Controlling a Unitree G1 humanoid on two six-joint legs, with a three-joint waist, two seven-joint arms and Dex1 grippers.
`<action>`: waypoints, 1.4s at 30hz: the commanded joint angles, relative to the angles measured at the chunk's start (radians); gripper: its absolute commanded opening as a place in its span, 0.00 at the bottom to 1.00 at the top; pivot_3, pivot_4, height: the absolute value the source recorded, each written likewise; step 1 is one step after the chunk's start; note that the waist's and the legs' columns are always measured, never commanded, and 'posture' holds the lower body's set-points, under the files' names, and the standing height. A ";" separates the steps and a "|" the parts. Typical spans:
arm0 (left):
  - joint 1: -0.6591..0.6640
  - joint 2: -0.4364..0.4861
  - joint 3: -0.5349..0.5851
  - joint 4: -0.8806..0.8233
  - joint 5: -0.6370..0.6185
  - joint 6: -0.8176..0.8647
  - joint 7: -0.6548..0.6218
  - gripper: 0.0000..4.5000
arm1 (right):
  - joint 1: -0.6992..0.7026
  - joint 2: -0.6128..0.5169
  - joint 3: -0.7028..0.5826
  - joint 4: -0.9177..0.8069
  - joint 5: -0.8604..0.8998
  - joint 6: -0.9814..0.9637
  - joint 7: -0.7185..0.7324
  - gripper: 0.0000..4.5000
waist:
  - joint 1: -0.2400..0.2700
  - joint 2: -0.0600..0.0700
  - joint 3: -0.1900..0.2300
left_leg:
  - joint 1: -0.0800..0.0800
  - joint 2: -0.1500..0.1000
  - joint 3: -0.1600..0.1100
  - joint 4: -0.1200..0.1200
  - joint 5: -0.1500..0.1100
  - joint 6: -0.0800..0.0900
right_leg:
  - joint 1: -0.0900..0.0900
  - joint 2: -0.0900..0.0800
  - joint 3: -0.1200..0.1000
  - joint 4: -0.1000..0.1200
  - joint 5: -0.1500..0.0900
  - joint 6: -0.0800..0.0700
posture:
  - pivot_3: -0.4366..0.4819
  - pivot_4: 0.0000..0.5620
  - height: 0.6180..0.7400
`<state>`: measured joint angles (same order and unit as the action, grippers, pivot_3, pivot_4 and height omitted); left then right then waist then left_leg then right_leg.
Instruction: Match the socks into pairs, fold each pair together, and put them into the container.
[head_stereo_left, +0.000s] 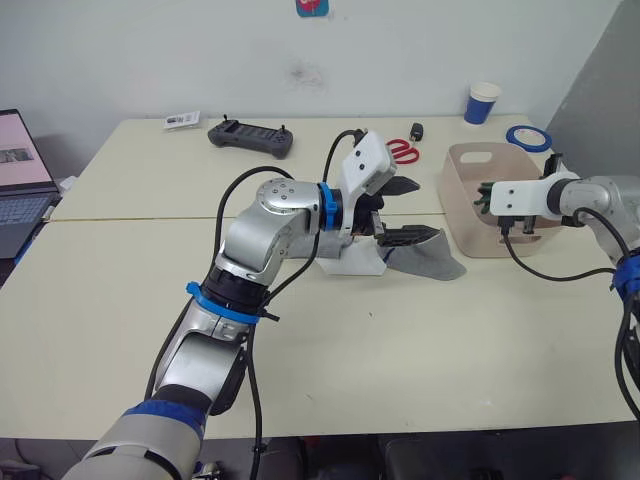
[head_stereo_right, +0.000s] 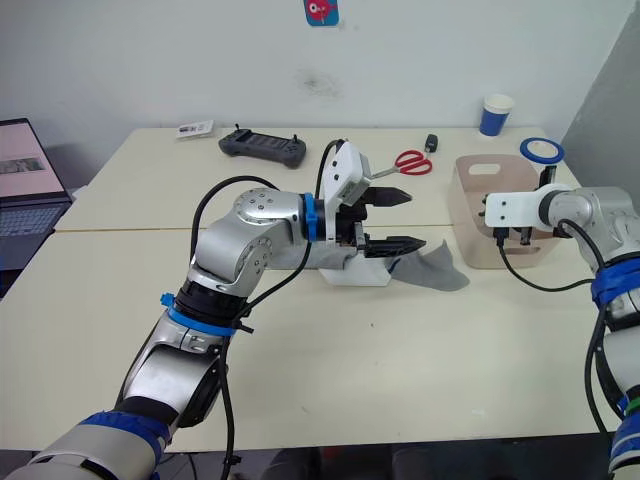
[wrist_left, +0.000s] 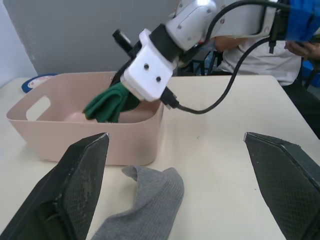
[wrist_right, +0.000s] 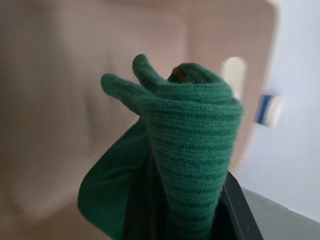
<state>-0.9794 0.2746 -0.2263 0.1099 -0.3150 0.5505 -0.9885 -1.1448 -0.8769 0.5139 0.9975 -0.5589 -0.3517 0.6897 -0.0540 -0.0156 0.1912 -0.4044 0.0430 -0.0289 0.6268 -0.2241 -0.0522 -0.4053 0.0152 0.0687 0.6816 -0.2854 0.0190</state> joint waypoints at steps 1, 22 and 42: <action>0.002 0.007 0.027 -0.045 -0.016 0.005 0.014 1.00 | -0.070 0.009 -0.007 0.081 -0.017 -0.043 0.045 0.07 | 0.000 0.000 0.000 | 0.000 0.000 0.001 0.000 0.000 0.000 | 0.000 0.000 0.001 0.000 0.000 0.000 | 0.48 0.27 1.00; 0.006 0.021 0.016 -0.036 -0.004 -0.011 0.011 1.00 | -0.223 -0.018 -0.148 0.069 0.139 0.020 0.545 1.00 | -0.003 0.000 0.000 | 0.002 0.000 0.004 0.000 0.000 0.000 | 0.000 0.000 0.003 0.002 0.001 0.001 | 0.48 0.27 1.00; 0.506 0.400 0.265 -0.337 -0.086 0.044 -0.014 1.00 | 0.485 0.005 -0.634 -1.103 0.614 0.694 0.426 1.00 | 0.003 0.001 -0.001 | 0.005 0.003 0.000 0.003 -0.002 0.003 | 0.000 0.001 0.001 0.016 0.000 0.001 | 0.48 0.27 1.00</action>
<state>-0.4795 0.6605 -0.0117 -0.1798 -0.3835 0.5916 -1.0269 -0.6727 -0.8725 -0.0667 -0.0108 0.0153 0.2904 1.1535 -0.0511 -0.0149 0.1905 -0.3992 0.0454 -0.0294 0.6308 -0.2261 -0.0488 -0.4049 0.0158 0.0691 0.6974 -0.2860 0.0206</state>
